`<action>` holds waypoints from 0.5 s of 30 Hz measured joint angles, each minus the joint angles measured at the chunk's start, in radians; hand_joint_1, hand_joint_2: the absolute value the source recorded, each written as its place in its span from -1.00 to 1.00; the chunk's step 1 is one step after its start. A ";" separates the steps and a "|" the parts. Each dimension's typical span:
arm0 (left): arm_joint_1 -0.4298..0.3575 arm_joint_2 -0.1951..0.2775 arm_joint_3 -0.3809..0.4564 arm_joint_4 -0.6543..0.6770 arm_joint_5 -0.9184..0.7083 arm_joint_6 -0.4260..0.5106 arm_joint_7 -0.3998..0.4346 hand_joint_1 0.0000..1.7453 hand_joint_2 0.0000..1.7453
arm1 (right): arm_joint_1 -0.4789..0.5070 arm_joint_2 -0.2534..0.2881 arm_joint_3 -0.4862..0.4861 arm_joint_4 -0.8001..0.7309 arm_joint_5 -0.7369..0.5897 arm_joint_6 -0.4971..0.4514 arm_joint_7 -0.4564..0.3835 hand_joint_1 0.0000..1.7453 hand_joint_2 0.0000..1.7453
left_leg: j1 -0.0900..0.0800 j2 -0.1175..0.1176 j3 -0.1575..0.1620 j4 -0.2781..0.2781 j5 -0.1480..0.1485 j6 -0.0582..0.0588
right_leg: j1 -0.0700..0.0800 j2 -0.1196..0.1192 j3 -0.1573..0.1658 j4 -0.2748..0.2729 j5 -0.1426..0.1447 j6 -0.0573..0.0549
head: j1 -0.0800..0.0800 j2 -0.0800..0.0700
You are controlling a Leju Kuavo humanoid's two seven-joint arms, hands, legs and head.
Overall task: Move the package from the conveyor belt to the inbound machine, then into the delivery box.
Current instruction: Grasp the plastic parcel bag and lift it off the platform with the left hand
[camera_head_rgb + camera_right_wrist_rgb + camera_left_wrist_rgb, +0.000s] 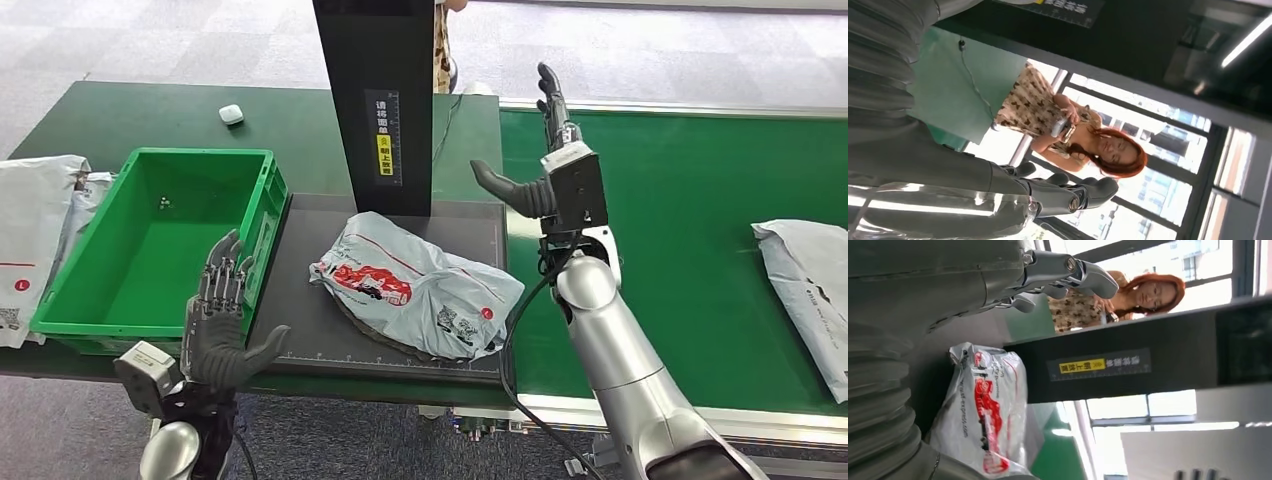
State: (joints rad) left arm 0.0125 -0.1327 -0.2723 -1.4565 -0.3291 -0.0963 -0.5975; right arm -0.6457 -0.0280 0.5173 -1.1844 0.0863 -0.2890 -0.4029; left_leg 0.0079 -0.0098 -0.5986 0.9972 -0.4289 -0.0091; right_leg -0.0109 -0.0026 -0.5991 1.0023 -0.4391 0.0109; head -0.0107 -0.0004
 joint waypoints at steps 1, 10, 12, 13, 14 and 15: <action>-0.017 0.002 -0.009 0.014 -0.058 0.018 0.008 -1.00 1.00 | 0.018 0.007 -0.017 -0.017 -0.014 -0.002 -0.004 -1.00 1.00 | 0.000 0.000 0.000 0.000 0.000 0.000 | 0.000 -0.001 0.000 0.000 0.000 0.000 | 0.000 0.000; -0.351 -0.036 -0.211 0.389 -0.688 0.214 0.145 -1.00 1.00 | 0.189 0.094 -0.167 -0.194 0.069 0.058 0.009 -1.00 1.00 | 0.000 -0.001 0.000 0.000 0.001 0.002 | -0.002 0.000 0.000 0.000 0.002 0.002 | 0.000 0.000; -0.438 -0.056 -0.255 0.492 -0.734 0.209 0.161 -1.00 1.00 | 0.200 0.110 -0.189 -0.214 0.087 0.068 0.017 -1.00 1.00 | 0.000 0.000 0.000 0.001 0.001 0.002 | -0.002 0.000 0.000 0.000 0.002 0.003 | 0.000 0.000; -0.479 -0.066 -0.274 0.544 -0.752 0.207 0.166 -1.00 1.00 | 0.204 0.117 -0.200 -0.221 0.094 0.071 0.018 -1.00 1.00 | 0.000 0.000 0.000 0.001 0.001 0.002 | -0.002 0.001 0.000 0.000 0.002 0.003 | 0.000 0.000; -0.513 -0.074 -0.290 0.588 -0.765 0.206 0.171 -1.00 1.00 | 0.209 0.122 -0.208 -0.226 0.100 0.072 0.019 -1.00 1.00 | -0.001 0.000 0.000 0.001 0.001 0.002 | -0.002 0.001 0.000 0.000 0.002 0.003 | 0.000 0.000; -0.545 -0.081 -0.304 0.631 -0.775 0.204 0.174 -1.00 1.00 | 0.213 0.128 -0.215 -0.230 0.106 0.072 0.019 -1.00 1.00 | -0.001 0.000 0.000 0.001 0.001 0.002 | -0.002 0.001 0.000 0.000 0.002 0.003 | 0.000 0.000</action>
State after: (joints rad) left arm -0.5328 -0.2140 -0.5763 -0.8253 -1.1042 0.1073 -0.4239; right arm -0.4327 0.0995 0.3019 -1.4143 0.1919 -0.2171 -0.3838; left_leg 0.0070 -0.0098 -0.5988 0.9983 -0.4277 -0.0072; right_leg -0.0133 -0.0015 -0.5990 1.0023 -0.4371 0.0137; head -0.0107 -0.0004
